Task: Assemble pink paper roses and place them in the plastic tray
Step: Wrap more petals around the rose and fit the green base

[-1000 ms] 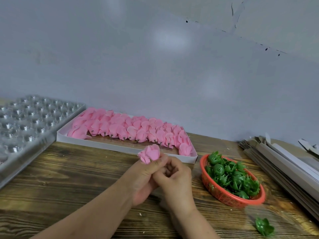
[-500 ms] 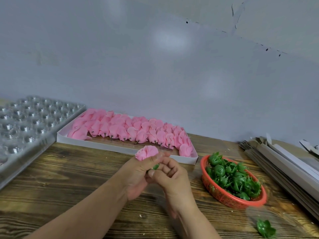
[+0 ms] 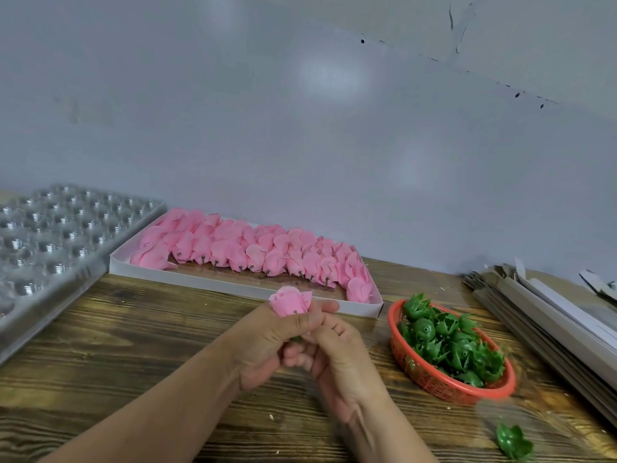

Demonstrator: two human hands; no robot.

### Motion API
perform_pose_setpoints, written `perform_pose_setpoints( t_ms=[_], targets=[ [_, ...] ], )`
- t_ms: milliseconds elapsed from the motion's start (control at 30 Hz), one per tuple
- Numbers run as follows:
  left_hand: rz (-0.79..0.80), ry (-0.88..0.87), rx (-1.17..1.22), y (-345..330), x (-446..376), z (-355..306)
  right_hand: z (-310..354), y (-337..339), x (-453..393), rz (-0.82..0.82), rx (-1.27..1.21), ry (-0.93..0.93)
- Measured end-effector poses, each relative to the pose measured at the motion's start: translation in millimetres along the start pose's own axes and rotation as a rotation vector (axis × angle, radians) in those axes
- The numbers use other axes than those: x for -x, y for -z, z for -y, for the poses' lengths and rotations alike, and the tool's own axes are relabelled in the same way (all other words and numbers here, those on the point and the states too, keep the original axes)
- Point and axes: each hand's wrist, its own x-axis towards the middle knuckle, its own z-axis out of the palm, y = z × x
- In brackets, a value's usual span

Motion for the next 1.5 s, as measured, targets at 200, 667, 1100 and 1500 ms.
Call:
perform_pose_setpoints(
  t_ms=[200,667,1100,1500],
  targets=[
    [0.020,0.007,-0.075,2,0,-1,2,4,0,0.103,-0.059,-0.030],
    [-0.207,-0.080,-0.046,-10,-3,0,-8,-1,0,0.024,-0.022,0.089],
    [-0.038,-0.091,-0.230,-3,-2,0,-4,7,3,0.194,-0.112,-0.016],
    [0.055,-0.019,-0.259,0,2,-6,-1,15,2,0.204,-0.028,0.004]
  ],
)
